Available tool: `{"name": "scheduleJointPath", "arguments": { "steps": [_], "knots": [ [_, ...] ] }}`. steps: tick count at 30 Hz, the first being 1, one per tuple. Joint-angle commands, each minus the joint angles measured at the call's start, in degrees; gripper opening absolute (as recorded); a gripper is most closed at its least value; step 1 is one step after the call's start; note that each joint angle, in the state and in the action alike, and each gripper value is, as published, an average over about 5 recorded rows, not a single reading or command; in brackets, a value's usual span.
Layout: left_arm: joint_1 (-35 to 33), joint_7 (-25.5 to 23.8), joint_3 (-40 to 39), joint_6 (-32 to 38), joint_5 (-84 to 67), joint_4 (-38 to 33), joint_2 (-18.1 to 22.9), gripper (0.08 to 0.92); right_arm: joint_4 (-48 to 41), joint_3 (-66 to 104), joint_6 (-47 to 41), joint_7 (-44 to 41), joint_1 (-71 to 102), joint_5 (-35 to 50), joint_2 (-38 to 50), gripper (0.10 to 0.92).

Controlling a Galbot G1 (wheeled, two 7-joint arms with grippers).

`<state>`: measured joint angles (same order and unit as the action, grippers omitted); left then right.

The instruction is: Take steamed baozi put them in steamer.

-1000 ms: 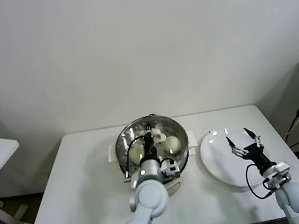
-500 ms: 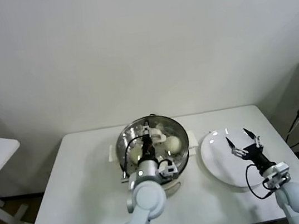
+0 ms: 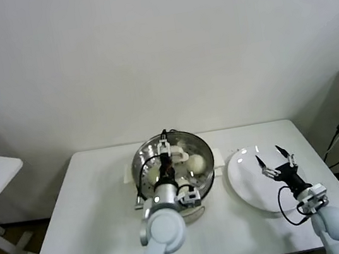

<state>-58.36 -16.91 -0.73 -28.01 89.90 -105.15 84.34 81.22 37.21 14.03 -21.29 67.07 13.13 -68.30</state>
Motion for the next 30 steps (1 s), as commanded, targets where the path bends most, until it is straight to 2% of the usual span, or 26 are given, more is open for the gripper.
{"name": "scheduleJointPath", "arguments": {
  "steps": [1,20,30],
  "knots": [
    [-1.1,-0.8,0.0,0.3,-1.7,-3.7,-1.3,0.822,-0.5,0.0,0.2,-0.1,-0.2,-0.5,-0.2,0.823],
    [-5.6,-2.0,1.4,1.1,-7.5,-12.4,-5.2,0.823,-1.7,-0.1,0.4,-0.3,-0.8,-0.8,0.0,0.823],
    [-13.5,-2.2,5.5,2.8,-11.2,-18.2,-9.2,0.823,-1.9,-0.2,0.3,-0.5,-1.1,-0.4,0.9,0.823]
  ]
}}
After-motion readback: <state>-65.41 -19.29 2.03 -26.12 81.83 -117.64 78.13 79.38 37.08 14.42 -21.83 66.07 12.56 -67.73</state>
